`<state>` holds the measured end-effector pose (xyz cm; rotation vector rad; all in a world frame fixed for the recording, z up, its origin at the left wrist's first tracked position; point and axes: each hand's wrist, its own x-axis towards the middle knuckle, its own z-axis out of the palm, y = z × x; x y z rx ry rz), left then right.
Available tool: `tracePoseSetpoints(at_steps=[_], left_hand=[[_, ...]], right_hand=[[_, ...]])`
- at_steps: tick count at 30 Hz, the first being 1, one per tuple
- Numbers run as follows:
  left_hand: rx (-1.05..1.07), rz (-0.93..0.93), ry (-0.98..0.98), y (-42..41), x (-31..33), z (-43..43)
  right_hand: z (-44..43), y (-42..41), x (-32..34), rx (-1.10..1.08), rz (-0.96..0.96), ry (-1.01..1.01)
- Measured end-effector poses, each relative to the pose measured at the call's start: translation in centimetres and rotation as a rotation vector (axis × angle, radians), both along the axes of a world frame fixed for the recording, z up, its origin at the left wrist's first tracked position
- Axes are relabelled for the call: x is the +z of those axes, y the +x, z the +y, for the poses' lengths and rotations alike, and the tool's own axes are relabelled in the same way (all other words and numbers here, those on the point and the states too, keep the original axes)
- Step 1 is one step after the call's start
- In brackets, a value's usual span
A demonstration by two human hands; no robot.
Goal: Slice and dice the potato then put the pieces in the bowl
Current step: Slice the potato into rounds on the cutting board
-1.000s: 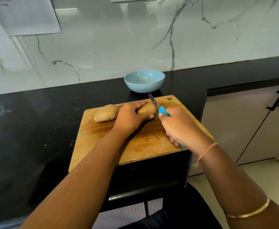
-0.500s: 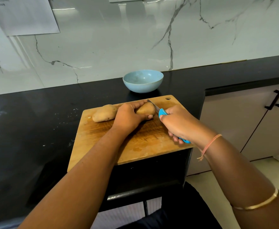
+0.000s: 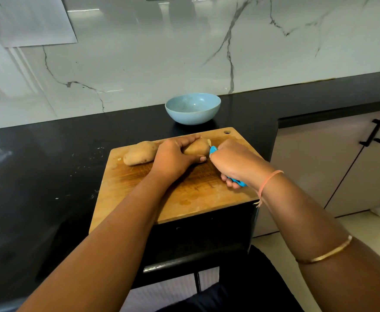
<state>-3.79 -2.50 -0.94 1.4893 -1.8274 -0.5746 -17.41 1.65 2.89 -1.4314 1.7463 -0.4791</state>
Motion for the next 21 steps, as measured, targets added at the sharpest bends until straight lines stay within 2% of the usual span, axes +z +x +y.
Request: tracePoseSetpoints(at_steps=[7,12,16,21], left_hand=[[0.037,0.007,0.035,-0.2,0.0,-0.2],[0.056,0.009,0.057,-0.2,0.0,-0.4],[0.029,0.001,0.076,-0.1,0.2,-0.3],[0.014,0.004,0.071,-0.1,0.1,0.0]], right_hand=[[1.0,-0.4,-0.8,0.106,0.142,-0.122],[2.8,-1.9,-1.4,0.117,0.253,-0.113],[3.0,-2.2,-2.0,0.065,0.109,-0.131],[2.5,-2.1,-2.0,-0.007,0.014,-0.298]])
